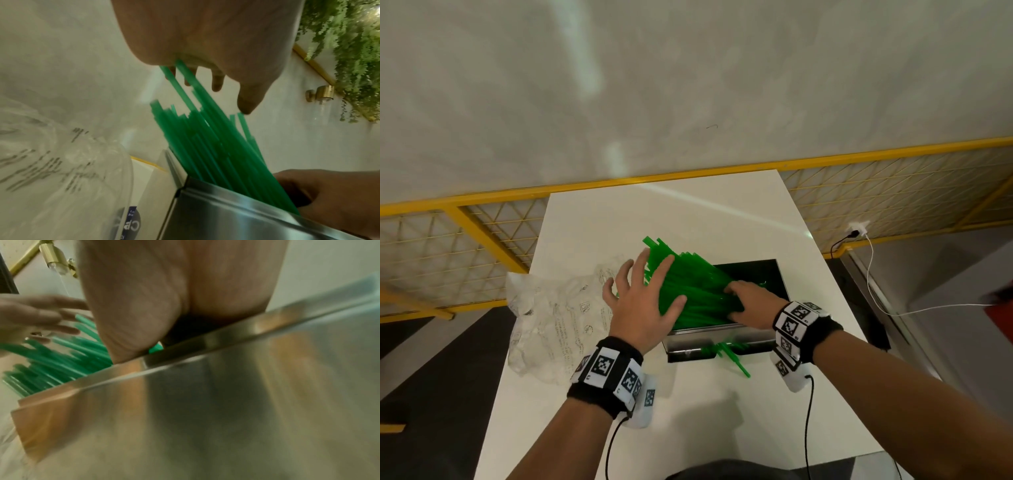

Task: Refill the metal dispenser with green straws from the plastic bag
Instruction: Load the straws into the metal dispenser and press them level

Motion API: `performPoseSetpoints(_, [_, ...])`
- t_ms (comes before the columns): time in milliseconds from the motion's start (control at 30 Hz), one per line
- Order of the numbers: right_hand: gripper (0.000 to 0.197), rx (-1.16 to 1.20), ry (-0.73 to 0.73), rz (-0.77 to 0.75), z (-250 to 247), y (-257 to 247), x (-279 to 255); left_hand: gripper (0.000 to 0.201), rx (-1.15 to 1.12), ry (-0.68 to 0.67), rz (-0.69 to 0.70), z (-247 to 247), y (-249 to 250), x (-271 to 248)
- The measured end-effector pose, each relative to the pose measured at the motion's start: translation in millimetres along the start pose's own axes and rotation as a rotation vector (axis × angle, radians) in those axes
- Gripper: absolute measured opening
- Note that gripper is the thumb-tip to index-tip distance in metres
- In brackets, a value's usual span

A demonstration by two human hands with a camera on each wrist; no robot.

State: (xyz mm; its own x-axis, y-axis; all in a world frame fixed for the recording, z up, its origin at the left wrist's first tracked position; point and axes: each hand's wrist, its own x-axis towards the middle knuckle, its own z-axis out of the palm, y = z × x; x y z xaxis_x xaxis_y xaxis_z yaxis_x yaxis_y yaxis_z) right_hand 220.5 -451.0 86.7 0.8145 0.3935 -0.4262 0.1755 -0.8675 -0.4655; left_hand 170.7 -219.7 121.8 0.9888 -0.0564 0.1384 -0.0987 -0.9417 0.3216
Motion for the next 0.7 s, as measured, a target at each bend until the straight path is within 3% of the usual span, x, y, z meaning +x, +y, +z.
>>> performPoseSetpoints(100, [0.048,-0.011,-0.022,-0.013,1.4,-1.7,1.7,0.075,-0.36,-0.005,-0.078,3.4,0.9,-7.7])
performPoseSetpoints(167, [0.044,-0.01,-0.016,-0.016,2.6,-2.7,2.8,0.077,-0.565,-0.055,-0.054,9.2,4.6,-13.2])
performPoseSetpoints(333, [0.039,-0.049,-0.021,-0.025,1.8,-5.4,5.5,0.077,-0.612,-0.088,0.035,12.9,2.4,-12.3])
performPoseSetpoints(433, [0.039,-0.058,-0.032,-0.022,-0.2,-8.2,5.8,0.066,-0.475,0.047,0.036,9.4,-1.3,-9.5])
performPoseSetpoints(500, [0.037,-0.044,-0.027,-0.017,-0.6,-8.3,4.7,0.066,-0.443,0.209,-0.097,8.5,-4.1,-7.0])
performPoseSetpoints(567, [0.034,-0.016,-0.022,-0.017,0.0,-7.3,3.0,0.068,-0.59,0.313,-0.283,6.6,-6.0,-5.9])
performPoseSetpoints(633, [0.033,0.015,-0.018,-0.019,0.1,-7.0,1.5,0.069,-0.825,0.234,-0.361,4.8,-2.7,-6.9])
performPoseSetpoints(700, [0.034,0.051,-0.027,-0.016,-0.8,-6.0,1.1,0.073,-0.863,0.023,-0.314,8.8,2.8,-11.4])
